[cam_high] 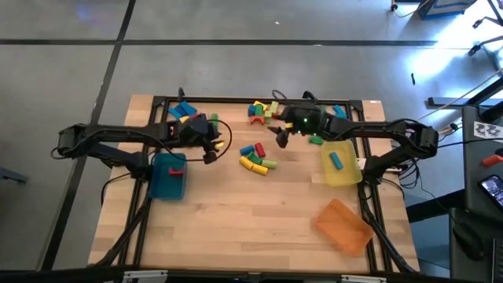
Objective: Sort blocks by size
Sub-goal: Put the red cylindrical block into the orange bin
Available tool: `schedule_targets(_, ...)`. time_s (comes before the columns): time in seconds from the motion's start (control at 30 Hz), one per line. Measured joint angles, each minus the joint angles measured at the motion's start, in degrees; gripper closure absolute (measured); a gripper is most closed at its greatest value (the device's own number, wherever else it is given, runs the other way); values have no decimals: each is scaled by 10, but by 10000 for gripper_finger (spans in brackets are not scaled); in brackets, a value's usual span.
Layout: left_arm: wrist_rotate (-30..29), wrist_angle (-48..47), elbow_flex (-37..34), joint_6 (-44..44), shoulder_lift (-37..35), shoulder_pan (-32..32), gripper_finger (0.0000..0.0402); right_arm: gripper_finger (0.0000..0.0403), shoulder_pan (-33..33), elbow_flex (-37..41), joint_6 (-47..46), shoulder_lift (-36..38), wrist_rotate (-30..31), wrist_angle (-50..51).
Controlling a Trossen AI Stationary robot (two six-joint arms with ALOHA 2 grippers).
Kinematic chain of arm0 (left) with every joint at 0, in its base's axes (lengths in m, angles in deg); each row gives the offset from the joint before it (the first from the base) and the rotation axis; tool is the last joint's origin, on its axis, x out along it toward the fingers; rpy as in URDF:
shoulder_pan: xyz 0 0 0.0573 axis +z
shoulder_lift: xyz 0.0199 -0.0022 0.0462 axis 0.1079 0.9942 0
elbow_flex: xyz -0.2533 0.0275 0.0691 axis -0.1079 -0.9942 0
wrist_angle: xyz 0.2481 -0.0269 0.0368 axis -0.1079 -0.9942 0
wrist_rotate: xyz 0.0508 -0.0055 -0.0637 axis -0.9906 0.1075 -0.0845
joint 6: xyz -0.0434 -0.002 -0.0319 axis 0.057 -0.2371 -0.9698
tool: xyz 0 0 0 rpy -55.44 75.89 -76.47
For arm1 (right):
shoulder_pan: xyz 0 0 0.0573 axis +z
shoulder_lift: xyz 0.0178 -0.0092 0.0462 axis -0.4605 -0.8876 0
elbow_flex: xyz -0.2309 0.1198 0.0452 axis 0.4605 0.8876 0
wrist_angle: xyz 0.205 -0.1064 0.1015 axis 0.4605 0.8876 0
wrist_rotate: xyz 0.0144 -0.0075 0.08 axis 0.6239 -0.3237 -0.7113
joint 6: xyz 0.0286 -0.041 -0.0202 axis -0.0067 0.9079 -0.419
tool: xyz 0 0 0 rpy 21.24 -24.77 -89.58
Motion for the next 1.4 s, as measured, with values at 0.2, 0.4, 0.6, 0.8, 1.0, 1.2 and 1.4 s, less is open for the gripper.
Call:
schedule_targets(0.2, 0, 96, -65, 48, 0, -10, 279, 155, 57, 0, -61, 0, 19, 2)
schedule_targets(0.4, 0, 173, -126, 87, 0, -13, 279, 155, 94, 0, -106, 0, 53, 3)
schedule_targets(0.6, 8, 253, -173, 110, 0, -13, 279, 155, 107, -13, -123, 0, 71, 15)
schedule_targets(0.8, 11, 272, -195, 139, 0, -8, 279, 155, 106, -98, -130, -33, 103, 111)
schedule_targets(1.0, 10, 287, -201, 157, 0, -6, 279, 155, 106, -203, -134, -120, 123, 252)
schedule_targets(1.2, 9, 276, -200, 163, 0, -6, 279, 155, 106, -258, -160, -188, 130, 338)
schedule_targets(1.4, 9, 267, -200, 124, 0, -7, 279, 155, 106, -259, -190, -234, 134, 342)
